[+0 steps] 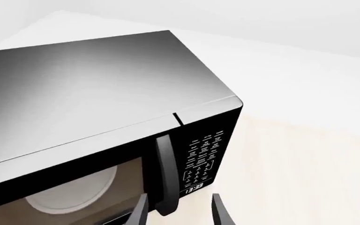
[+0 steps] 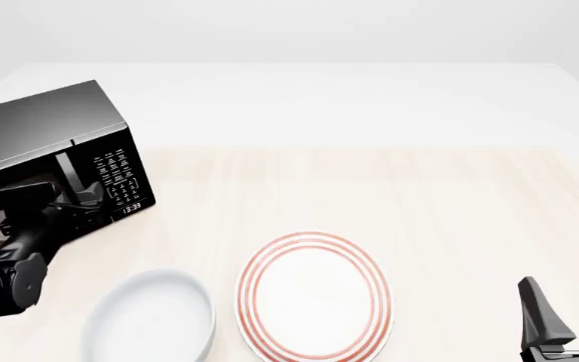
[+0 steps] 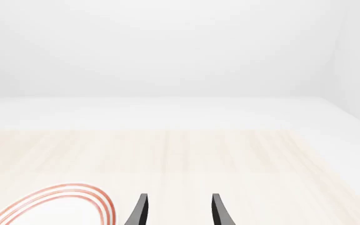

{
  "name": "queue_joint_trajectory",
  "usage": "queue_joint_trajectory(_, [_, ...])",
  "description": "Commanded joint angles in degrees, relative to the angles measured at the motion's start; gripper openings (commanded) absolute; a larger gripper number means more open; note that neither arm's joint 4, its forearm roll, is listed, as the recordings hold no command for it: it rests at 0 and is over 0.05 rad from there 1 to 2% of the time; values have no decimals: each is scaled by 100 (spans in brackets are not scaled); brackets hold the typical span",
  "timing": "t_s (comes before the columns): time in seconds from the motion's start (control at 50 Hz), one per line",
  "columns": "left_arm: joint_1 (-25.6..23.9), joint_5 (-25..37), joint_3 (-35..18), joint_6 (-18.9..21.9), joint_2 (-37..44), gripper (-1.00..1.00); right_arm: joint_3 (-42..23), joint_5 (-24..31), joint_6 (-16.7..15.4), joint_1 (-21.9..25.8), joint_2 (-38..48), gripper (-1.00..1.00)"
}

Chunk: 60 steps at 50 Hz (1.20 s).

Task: Open the microwave.

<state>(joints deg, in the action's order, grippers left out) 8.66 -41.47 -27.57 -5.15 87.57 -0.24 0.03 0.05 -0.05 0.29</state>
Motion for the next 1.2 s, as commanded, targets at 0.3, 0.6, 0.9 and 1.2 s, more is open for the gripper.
queue_joint_trajectory(0.3, [-13, -170, -108, -85, 363, 100, 0, 1, -1, 1, 1, 100])
queue_joint_trajectory(0.6, [0, -227, -161, -117, 520, 100, 0, 0, 1, -1, -1, 100])
queue_joint_trajectory(0.9, [12, -288, -265, -151, 813, 100, 0, 0, 0, -2, 0, 100])
queue_joint_trajectory(1.2, [38, -384, -325, -175, 1034, 100, 0, 0, 1, 0, 0, 100])
